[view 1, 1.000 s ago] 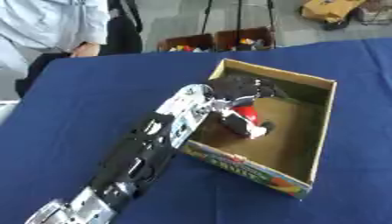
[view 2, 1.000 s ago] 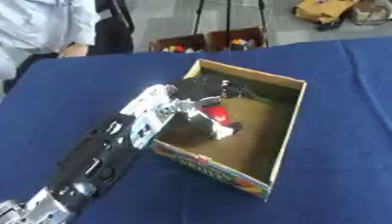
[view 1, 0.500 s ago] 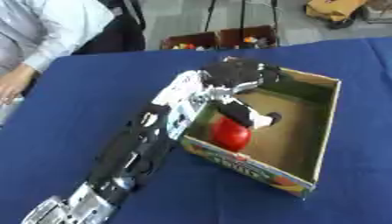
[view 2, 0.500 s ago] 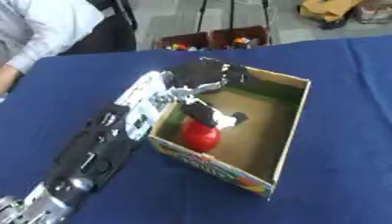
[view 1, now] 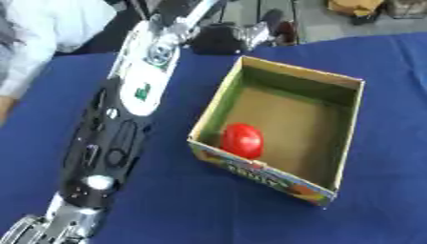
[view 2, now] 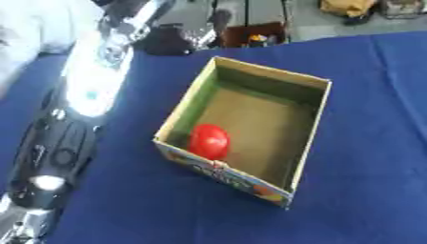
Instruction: Pick up objects on the table and place them in the box.
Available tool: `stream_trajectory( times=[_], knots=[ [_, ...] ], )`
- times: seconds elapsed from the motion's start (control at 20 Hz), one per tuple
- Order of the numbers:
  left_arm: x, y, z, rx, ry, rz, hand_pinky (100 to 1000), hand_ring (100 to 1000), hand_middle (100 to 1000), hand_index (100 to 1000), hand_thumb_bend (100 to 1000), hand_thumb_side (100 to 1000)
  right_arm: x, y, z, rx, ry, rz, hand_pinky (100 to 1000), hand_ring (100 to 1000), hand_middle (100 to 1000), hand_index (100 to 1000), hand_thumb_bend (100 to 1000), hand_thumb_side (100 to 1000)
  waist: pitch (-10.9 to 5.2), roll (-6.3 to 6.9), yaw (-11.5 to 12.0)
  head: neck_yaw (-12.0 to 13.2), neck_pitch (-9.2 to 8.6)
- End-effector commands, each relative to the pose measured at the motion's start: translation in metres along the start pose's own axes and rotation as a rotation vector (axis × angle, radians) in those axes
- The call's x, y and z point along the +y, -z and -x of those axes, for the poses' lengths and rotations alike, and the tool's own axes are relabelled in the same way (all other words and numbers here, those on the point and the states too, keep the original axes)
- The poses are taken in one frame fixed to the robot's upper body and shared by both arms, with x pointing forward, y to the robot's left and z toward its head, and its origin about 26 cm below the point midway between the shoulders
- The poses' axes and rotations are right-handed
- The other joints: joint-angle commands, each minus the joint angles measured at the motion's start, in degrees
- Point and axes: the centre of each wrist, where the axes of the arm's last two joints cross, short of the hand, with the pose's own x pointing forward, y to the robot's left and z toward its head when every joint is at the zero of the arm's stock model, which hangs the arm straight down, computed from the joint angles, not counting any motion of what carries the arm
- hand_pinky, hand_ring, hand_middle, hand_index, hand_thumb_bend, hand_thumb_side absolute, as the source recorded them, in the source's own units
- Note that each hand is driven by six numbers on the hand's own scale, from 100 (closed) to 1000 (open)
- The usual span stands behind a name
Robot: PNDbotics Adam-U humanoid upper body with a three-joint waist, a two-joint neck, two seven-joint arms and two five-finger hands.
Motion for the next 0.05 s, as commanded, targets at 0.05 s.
stream_trajectory(
  times=[0.05],
  knots=[
    [0.0333, -0.0111, 0.0025, 0.039, -0.003, -0.156, 597, 777, 732, 965, 331, 866, -0.0048, 0.0083, -0.0023, -0.036, -0.016, 0.007, 714, 755, 663, 755, 100, 1000, -1.54, -1.77, 0.64, -0.69, 1.14]
  ],
)
